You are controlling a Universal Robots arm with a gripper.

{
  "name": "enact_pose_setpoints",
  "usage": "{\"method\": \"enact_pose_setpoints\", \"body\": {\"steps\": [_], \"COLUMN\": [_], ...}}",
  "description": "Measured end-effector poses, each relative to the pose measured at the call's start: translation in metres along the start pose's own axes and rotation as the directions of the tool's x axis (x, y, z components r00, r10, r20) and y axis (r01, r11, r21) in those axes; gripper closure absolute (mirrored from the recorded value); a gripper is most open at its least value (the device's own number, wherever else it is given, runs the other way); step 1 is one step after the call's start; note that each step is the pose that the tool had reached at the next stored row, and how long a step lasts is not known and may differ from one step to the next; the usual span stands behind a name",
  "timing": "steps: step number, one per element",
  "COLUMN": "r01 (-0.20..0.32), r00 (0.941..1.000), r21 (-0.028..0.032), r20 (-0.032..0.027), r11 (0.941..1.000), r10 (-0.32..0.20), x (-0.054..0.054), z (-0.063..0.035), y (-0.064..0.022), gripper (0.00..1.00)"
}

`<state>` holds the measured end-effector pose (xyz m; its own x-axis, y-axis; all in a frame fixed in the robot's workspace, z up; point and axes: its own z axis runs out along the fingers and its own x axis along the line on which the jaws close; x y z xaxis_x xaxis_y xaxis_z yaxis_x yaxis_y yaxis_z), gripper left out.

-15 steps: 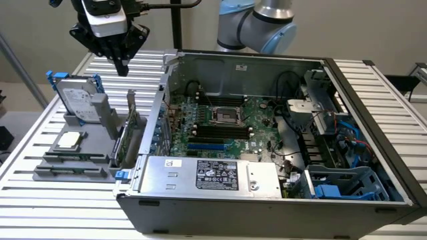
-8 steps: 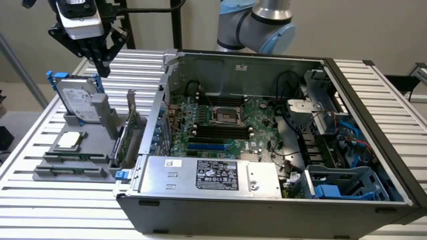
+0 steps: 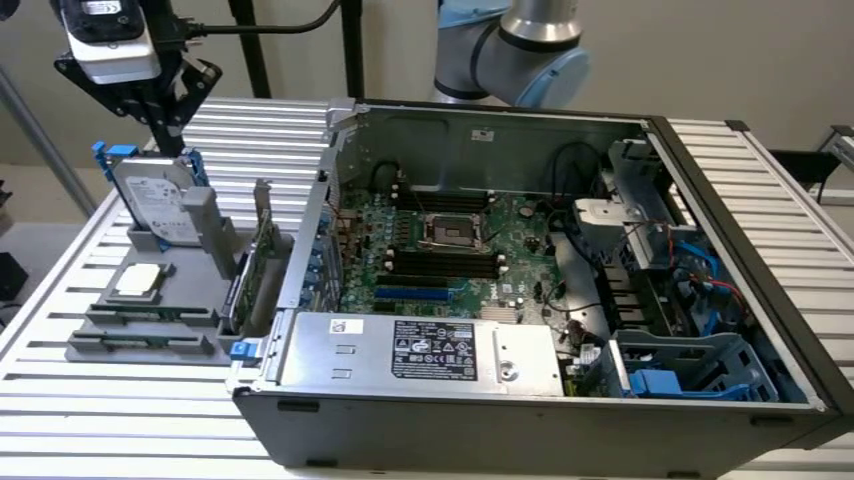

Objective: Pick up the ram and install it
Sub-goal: 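Reach for the ram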

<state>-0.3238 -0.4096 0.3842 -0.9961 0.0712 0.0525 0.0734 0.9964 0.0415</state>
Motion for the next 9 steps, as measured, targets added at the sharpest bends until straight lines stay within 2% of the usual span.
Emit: {"method": "enact_pose_setpoints", "body": {"steps": [5, 9], "r01": [0.0, 0.001], "r00": [1.0, 1.0], "r21": [0.0005, 0.0008], "r20": [0.0, -0.0001], "r11": [1.0, 1.0], "r10": [0.0, -0.001], "x": [0.022, 0.033], "z": [0.0035, 0.0057], "y": [-0.0024, -0.0044], "gripper": [0.89, 0.89]}}
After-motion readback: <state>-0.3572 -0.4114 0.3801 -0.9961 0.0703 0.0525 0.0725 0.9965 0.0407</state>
